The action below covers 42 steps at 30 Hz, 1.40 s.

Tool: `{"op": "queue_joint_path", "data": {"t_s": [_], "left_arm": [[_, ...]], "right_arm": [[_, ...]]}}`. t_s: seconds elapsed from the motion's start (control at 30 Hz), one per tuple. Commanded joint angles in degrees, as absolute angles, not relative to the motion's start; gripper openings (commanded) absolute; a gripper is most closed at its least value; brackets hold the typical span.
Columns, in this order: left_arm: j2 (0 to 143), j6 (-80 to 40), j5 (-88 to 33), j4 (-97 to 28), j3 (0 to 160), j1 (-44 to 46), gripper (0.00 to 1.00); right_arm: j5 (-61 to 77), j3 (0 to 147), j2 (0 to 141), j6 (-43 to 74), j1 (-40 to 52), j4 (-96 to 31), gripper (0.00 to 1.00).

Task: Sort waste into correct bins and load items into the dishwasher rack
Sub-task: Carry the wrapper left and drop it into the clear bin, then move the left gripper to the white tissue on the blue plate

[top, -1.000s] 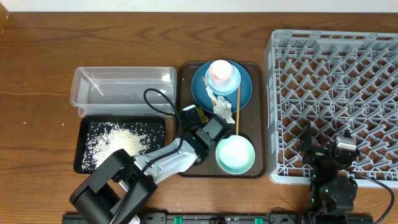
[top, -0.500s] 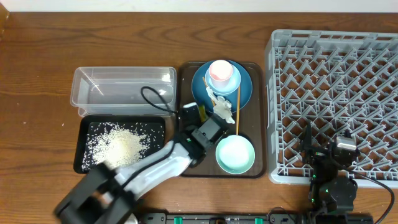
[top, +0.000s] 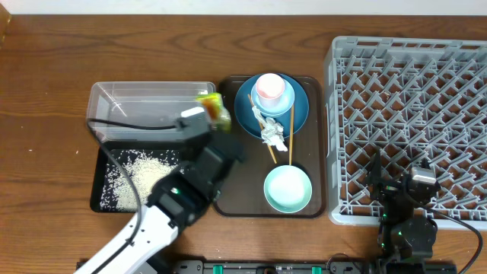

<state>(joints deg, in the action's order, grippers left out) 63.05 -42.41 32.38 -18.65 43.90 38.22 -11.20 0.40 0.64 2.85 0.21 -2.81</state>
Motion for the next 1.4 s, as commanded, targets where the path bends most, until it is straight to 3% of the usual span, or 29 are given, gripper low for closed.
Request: {"op": "queue_joint_path", "data": {"t_s": [0.0,0.2,0.5,1.07,1.1,1.2,1.37], "left_arm": [[63.7,-40.9,32.4,-19.7,43.7,32.7,0.06],[64.0,-40.9,17.2,-13.3,43.7,21.3,0.06],[64.5,-37.3,16.3,-8.2,43.7,9.8,0.06],[79.1,-37.1,16.0,0.5,43.7,6.8,0.07],[79.0,-37.1,16.1,0.5,43.7,6.8,0.11],[78.8,-37.1,16.0,0.3,43.7,6.8,0.40],[78.8,-36.6,16.1,0.1,43.7,6.8,0.45]], "right_arm": [[-11.4,0.3,0.5,3.8,0.2,-3.0,0.99],[-11.4,0.3,0.5,3.8,0.2,-3.0,0.99],[-11.4,0.3,0.5,3.8,0.2,-3.0,0.99],[-11.4,0.3,0.5,3.8,0.2,-3.0,0.99],[-11.4,0.3,0.5,3.8,0.2,-3.0,0.99],[-11.4,0.3,0.5,3.8,0.2,-3.0,0.99],[-11.4,0.3,0.5,3.8,0.2,-3.0,0.99]]}}
